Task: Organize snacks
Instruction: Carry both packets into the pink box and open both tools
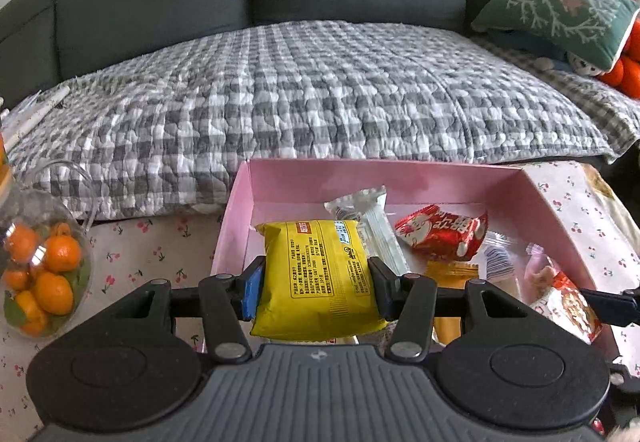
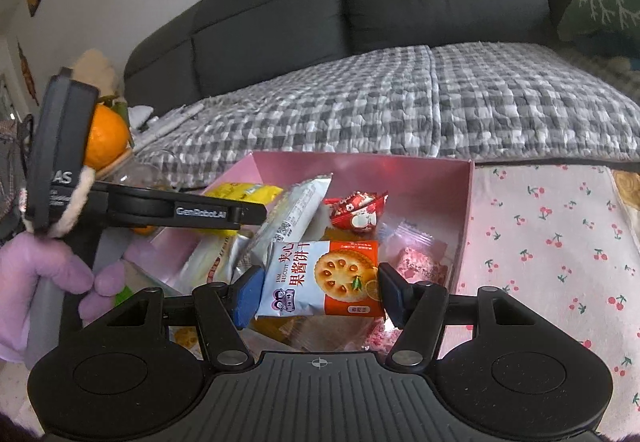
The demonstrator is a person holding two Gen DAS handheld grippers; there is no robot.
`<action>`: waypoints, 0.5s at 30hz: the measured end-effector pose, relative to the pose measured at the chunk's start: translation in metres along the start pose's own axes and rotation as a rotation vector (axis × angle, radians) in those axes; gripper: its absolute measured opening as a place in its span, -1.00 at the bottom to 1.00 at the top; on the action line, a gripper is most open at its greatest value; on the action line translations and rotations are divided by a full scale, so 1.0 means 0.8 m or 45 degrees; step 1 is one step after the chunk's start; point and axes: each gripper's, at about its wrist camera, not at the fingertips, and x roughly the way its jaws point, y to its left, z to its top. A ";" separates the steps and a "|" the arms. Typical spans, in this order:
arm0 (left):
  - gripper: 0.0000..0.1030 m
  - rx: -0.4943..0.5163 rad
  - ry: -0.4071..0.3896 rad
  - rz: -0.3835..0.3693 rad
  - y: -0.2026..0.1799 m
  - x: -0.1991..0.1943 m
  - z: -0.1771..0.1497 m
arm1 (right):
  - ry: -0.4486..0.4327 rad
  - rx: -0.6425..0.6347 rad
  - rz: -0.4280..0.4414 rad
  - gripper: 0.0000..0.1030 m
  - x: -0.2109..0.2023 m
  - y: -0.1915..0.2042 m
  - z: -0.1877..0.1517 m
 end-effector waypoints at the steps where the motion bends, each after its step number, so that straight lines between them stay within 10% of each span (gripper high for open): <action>1: -0.04 -0.006 -0.002 -0.001 0.001 0.001 0.000 | -0.001 -0.004 -0.001 0.20 0.000 0.001 0.000; 9: 0.01 0.014 -0.004 -0.007 0.000 0.001 0.001 | -0.027 0.006 0.024 0.40 -0.004 -0.001 0.003; 15: 0.46 0.046 -0.049 -0.007 -0.004 -0.014 -0.001 | -0.053 0.032 0.036 0.68 -0.024 -0.007 0.009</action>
